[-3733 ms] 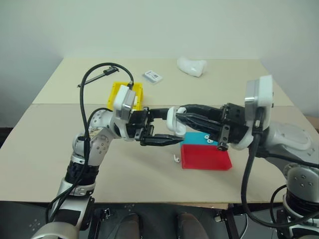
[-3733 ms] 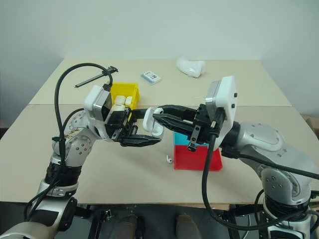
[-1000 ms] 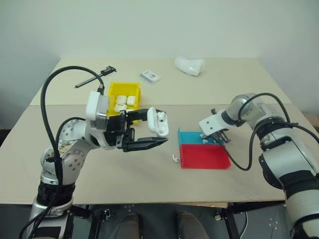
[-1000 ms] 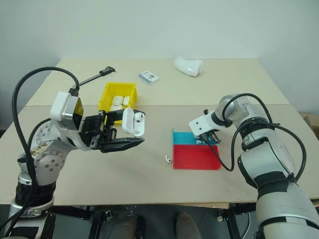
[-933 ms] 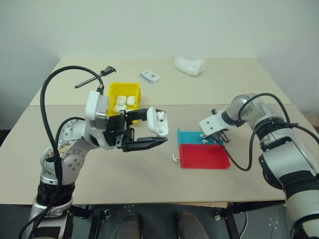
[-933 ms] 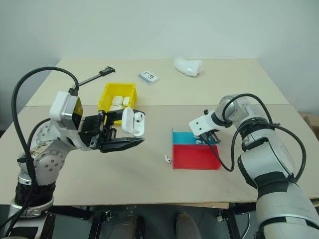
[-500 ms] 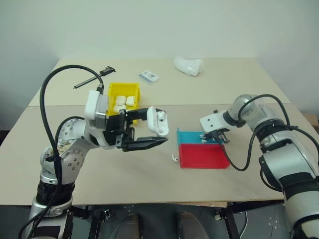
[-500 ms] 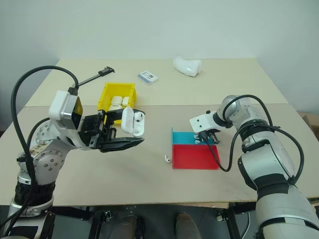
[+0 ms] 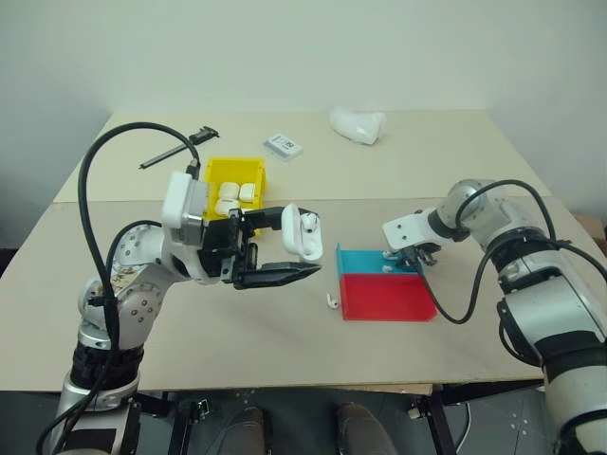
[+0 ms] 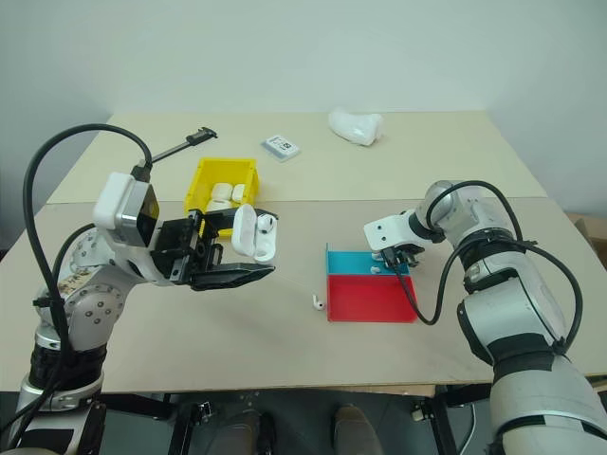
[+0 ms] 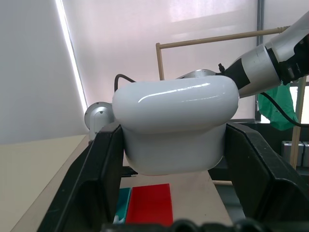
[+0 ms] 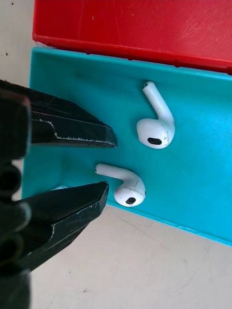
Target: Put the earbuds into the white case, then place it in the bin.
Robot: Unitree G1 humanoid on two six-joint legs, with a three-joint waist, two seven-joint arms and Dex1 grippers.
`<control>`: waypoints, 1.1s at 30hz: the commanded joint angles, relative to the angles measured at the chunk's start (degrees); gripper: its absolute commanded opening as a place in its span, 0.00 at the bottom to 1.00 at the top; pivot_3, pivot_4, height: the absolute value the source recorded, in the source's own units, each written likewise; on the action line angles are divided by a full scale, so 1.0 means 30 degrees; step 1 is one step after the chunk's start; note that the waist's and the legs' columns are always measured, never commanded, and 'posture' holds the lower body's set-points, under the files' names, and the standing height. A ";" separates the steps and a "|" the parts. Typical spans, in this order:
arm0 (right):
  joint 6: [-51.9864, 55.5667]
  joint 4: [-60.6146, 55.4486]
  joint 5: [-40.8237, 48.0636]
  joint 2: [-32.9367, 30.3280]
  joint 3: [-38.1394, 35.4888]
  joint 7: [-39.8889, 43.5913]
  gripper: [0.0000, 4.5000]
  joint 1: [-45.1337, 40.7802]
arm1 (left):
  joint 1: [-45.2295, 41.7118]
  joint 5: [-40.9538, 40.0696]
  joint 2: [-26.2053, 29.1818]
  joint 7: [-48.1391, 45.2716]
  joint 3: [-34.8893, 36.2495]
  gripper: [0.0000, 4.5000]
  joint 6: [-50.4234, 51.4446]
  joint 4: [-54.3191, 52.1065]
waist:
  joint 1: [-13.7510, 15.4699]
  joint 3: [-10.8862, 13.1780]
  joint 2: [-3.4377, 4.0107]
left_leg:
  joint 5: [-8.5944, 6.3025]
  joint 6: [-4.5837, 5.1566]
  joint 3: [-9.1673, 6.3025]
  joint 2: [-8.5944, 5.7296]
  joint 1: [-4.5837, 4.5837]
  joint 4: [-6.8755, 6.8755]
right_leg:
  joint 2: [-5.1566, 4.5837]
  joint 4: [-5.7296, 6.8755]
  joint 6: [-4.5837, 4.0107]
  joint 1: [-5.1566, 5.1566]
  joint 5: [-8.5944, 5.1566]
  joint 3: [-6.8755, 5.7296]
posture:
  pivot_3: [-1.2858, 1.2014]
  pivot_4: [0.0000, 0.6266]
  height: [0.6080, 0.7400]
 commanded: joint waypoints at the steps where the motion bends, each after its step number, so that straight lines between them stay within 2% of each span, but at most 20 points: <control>1: 0.0432 -0.0125 0.0187 -0.0020 -0.0356 -0.0076 0.36 -0.0235 | -0.0459 -0.0162 0.0004 -0.0032 0.0133 0.63 -0.0166 -0.0167 | -0.0002 0.0000 0.0000 | 0.0000 0.0000 -0.0001 0.0000 0.0000 0.0000 | 0.0001 -0.0001 0.0000 0.0000 0.0000 0.0000 | 0.52 0.24 1.00; 25: 0.0364 0.0050 0.0219 0.0428 -0.0317 -0.0283 0.36 -0.1033 | -0.0294 -0.0167 0.0054 0.0024 0.0273 0.63 -0.0233 -0.0295 | -0.0050 0.0001 0.0000 | 0.0000 0.0000 -0.0001 0.0001 -0.0011 -0.0005 | 0.0001 0.0000 -0.0001 -0.0020 0.0000 0.0004 | 0.52 0.24 1.00; 29: 0.0051 -0.0055 -0.0004 0.0307 -0.0224 -0.0717 0.55 -0.1071 | -0.0313 -0.0159 0.0063 -0.0017 0.0281 0.63 -0.0257 -0.0265 | -0.0050 0.0001 0.0000 | 0.0000 0.0000 -0.0001 0.0001 -0.0012 -0.0005 | 0.0001 0.0000 -0.0001 -0.0019 -0.0001 0.0005 | 0.52 0.24 1.00; 33: -0.0432 -0.0069 -0.0209 0.0238 -0.0157 -0.1076 0.55 -0.1279 | -0.0298 -0.0186 0.0060 0.0013 0.0273 0.63 -0.0236 -0.0355 | -0.0051 0.0001 0.0000 | 0.0000 0.0000 -0.0001 0.0001 -0.0012 -0.0005 | 0.0001 0.0002 -0.0001 -0.0022 -0.0001 0.0004 | 0.52 0.24 1.00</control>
